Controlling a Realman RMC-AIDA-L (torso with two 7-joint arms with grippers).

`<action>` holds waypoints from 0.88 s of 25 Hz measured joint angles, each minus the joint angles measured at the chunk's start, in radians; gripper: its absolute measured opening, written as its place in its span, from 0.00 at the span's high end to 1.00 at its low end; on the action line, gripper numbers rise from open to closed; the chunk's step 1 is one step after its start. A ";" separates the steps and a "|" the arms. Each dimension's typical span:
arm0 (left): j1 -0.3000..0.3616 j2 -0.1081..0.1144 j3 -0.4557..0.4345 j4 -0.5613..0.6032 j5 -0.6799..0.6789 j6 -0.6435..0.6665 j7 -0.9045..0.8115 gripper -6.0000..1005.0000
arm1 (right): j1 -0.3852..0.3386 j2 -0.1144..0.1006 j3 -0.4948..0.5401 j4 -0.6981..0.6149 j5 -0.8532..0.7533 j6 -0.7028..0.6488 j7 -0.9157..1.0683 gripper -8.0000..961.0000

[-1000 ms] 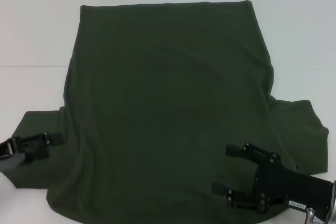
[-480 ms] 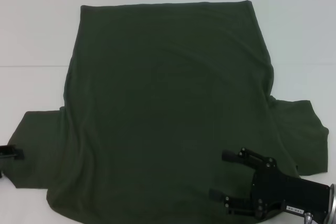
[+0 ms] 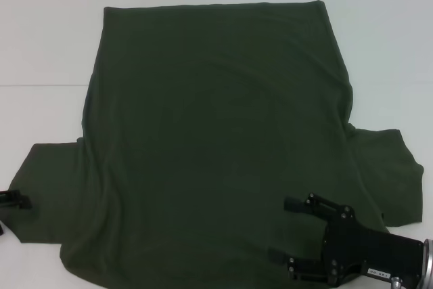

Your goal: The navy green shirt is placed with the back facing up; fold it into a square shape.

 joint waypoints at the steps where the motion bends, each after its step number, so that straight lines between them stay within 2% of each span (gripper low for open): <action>1: -0.001 0.001 0.000 -0.007 0.000 -0.007 -0.001 0.14 | 0.000 0.000 0.000 0.000 0.000 0.000 0.000 0.04; 9: -0.008 0.013 -0.008 -0.049 -0.002 -0.033 -0.004 0.14 | 0.003 0.002 0.000 0.002 0.000 0.000 0.000 0.04; 22: -0.014 0.014 -0.008 -0.056 -0.004 -0.038 -0.005 0.14 | 0.005 0.002 0.000 0.005 0.000 0.000 0.000 0.04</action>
